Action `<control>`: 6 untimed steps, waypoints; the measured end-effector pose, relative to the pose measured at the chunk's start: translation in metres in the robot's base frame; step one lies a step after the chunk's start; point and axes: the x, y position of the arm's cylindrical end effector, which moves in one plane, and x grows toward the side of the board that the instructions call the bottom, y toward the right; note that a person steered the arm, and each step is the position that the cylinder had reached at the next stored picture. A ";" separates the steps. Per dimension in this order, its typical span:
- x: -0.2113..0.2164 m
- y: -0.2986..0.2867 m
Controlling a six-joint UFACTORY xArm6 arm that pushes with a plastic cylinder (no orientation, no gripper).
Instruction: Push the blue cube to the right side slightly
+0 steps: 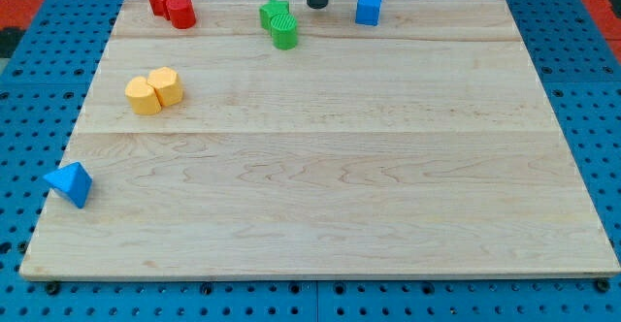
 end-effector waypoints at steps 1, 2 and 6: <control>0.004 0.015; 0.015 0.038; 0.005 0.051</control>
